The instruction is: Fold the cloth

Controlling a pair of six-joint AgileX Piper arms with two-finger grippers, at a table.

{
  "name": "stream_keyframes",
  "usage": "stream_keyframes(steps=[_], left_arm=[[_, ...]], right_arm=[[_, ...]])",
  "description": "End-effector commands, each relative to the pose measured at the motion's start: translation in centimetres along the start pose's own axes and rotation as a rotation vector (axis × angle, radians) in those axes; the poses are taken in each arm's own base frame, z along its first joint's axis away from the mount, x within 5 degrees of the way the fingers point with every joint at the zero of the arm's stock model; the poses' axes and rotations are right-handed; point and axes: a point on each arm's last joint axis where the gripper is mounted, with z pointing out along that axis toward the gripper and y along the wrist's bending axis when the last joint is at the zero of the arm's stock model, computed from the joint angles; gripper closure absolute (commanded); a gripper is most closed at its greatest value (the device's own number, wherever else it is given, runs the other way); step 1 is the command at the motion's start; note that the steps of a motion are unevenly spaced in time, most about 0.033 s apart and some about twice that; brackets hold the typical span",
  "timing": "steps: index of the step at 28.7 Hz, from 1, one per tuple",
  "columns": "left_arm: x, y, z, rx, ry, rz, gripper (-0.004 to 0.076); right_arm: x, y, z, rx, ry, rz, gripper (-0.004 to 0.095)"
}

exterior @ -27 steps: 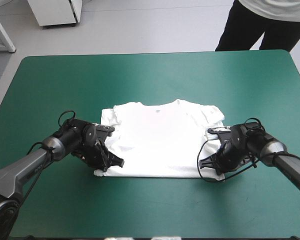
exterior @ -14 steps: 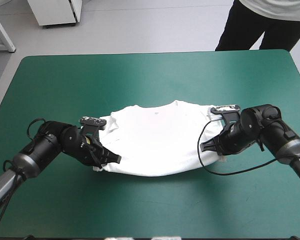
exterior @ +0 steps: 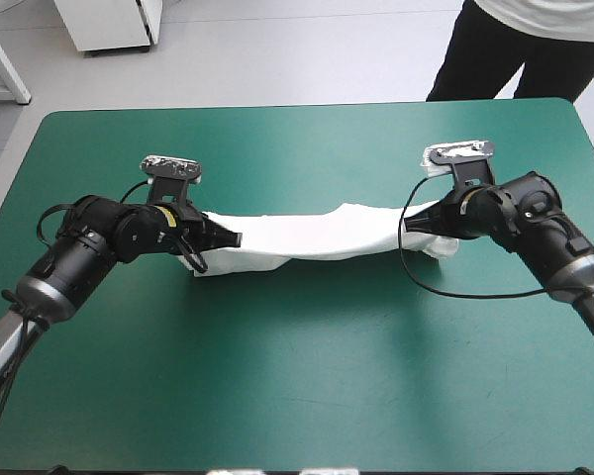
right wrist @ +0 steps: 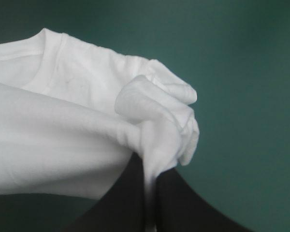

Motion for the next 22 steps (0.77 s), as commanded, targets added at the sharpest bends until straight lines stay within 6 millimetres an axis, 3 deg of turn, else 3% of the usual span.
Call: stream_keyframes(steps=[1, 12, 22], left_arm=[[-2.1, -0.3, 0.3, 0.007, -0.148, 0.008, 0.0734], [-2.4, 0.0, 6.4, -0.049, -0.104, 0.063, 0.0734], [-1.6, 0.3, 10.5, -0.076, -0.019, 0.096, 0.0734]], right_arm=[[-2.3, 0.1, 0.6, 0.009, -0.166, -0.021, 0.0921], [-5.6, -2.3, 7.0, 0.052, -0.149, 0.077, 0.0921], [-4.3, -1.3, 11.5, -0.037, 0.013, 0.051, 0.0920]])
